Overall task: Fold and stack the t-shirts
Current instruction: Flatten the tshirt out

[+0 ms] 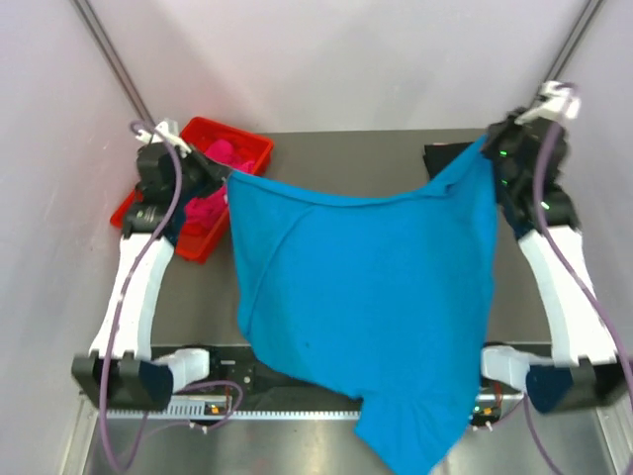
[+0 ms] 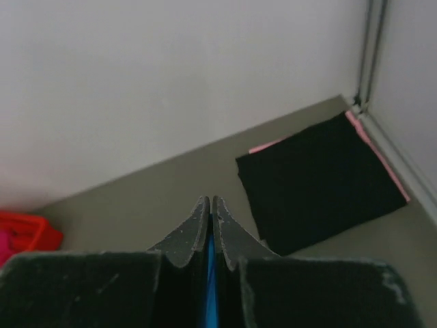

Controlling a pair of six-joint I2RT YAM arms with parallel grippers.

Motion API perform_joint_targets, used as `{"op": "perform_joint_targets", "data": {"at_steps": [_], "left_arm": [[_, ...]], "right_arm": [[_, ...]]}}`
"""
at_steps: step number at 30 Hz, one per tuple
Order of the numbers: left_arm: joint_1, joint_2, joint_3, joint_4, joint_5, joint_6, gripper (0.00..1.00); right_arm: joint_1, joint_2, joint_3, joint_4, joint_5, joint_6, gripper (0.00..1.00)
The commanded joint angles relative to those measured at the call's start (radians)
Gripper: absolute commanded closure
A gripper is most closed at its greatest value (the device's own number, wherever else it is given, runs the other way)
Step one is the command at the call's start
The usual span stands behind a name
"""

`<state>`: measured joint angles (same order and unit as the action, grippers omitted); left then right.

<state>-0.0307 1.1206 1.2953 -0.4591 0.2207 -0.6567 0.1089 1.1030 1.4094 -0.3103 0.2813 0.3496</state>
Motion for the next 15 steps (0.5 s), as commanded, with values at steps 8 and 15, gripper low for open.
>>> {"op": "perform_joint_targets", "data": {"at_steps": [8,15], "left_arm": [[0.023,0.546,0.139,0.442,0.049,0.132,1.00],[0.080,0.818,0.364,0.418,0.175,0.158,1.00]], "right_arm": [[-0.014,0.507,0.068,0.429,-0.278,-0.052,1.00],[-0.041,0.803,0.284,0.330,-0.309,-0.015,1.00]]}}
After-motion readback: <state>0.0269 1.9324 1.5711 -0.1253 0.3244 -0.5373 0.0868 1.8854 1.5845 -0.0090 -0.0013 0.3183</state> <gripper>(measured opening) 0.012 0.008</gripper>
